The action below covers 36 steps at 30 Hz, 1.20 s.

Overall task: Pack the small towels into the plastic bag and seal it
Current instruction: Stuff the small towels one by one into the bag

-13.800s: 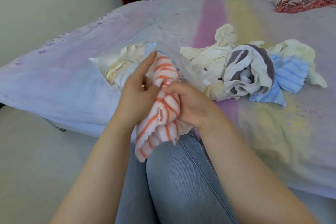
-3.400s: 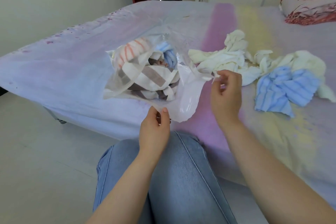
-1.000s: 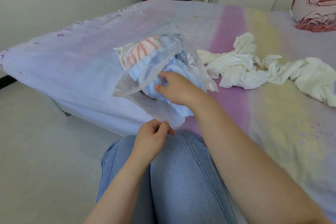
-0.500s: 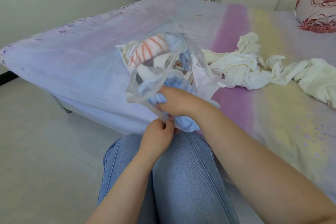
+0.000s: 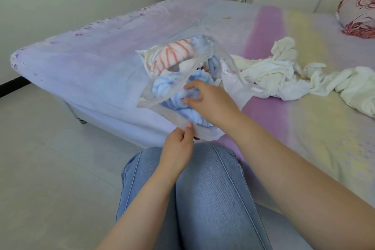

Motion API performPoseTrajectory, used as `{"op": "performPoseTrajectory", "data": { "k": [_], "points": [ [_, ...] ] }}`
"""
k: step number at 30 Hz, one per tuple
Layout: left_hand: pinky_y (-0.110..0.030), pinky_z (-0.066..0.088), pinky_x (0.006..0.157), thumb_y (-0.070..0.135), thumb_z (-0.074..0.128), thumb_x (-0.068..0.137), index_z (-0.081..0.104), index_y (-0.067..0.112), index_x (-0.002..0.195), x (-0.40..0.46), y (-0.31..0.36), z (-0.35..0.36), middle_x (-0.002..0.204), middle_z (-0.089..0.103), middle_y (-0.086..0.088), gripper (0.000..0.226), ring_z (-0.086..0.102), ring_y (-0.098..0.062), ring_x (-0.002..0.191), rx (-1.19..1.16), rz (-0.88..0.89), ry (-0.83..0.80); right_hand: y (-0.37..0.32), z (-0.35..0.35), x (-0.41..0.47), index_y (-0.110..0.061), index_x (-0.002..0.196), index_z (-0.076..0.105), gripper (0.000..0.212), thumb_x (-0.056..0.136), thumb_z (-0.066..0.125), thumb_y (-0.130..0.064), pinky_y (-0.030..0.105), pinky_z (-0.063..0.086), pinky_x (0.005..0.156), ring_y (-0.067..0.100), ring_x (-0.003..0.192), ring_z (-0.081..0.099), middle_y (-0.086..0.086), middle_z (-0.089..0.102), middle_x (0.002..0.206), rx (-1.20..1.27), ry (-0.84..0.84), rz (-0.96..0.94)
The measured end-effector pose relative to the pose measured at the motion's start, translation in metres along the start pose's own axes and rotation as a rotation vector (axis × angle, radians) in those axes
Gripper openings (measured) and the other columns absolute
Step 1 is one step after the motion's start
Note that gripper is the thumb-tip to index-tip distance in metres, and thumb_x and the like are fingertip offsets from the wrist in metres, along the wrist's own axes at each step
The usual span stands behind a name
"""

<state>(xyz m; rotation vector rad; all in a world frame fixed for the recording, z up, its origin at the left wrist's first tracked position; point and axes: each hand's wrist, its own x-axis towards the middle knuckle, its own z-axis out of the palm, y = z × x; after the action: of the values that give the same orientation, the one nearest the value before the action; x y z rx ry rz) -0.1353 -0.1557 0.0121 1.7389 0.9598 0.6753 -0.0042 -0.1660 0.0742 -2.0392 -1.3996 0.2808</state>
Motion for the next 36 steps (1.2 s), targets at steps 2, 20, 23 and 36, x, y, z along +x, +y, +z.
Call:
{"op": "performPoseTrajectory", "data": {
  "k": [2, 20, 23, 36],
  "points": [
    [-0.037, 0.047, 0.075, 0.028, 0.035, 0.104, 0.058, 0.023, 0.070, 0.000, 0.002, 0.004, 0.072, 0.062, 0.008, 0.042, 0.058, -0.019, 0.075, 0.021, 0.048, -0.027, 0.004, 0.004, 0.003, -0.029, 0.128, 0.055, 0.035, 0.094, 0.054, -0.036, 0.024, 0.042, 0.060, 0.006, 0.059, 0.049, -0.013, 0.046, 0.066, 0.056, -0.198, 0.029],
    [-0.016, 0.041, 0.060, 0.030, 0.035, 0.104, 0.056, 0.015, 0.064, -0.003, 0.006, -0.012, 0.061, 0.059, 0.009, 0.047, 0.053, -0.002, 0.059, 0.015, 0.002, 0.069, -0.018, 0.022, 0.076, -0.015, 0.150, 0.023, 0.049, 0.104, 0.031, -0.030, 0.025, 0.035, 0.102, 0.019, 0.137, 0.028, 0.004, 0.020, 0.158, -0.375, -0.390, -0.032],
    [-0.010, 0.038, 0.053, 0.031, 0.036, 0.104, 0.057, 0.013, 0.066, 0.000, 0.008, -0.005, 0.062, 0.061, 0.008, 0.046, 0.051, 0.003, 0.052, -0.041, 0.000, 0.073, -0.022, 0.005, 0.062, -0.015, 0.147, 0.031, 0.047, 0.100, 0.032, -0.007, 0.012, 0.038, 0.084, 0.019, 0.131, 0.036, 0.003, 0.032, 0.153, -0.316, -0.436, 0.075],
    [-0.047, 0.053, 0.089, 0.036, 0.048, 0.099, 0.061, 0.029, 0.080, 0.006, 0.019, 0.032, 0.086, 0.071, 0.009, 0.024, 0.066, -0.012, 0.089, -0.165, -0.012, 0.091, 0.118, -0.044, -0.028, -0.015, 0.098, 0.062, 0.023, 0.087, 0.047, -0.002, 0.030, 0.051, 0.068, 0.011, 0.069, 0.058, 0.001, 0.060, 0.082, 0.708, 0.832, 0.279]
  ]
}}
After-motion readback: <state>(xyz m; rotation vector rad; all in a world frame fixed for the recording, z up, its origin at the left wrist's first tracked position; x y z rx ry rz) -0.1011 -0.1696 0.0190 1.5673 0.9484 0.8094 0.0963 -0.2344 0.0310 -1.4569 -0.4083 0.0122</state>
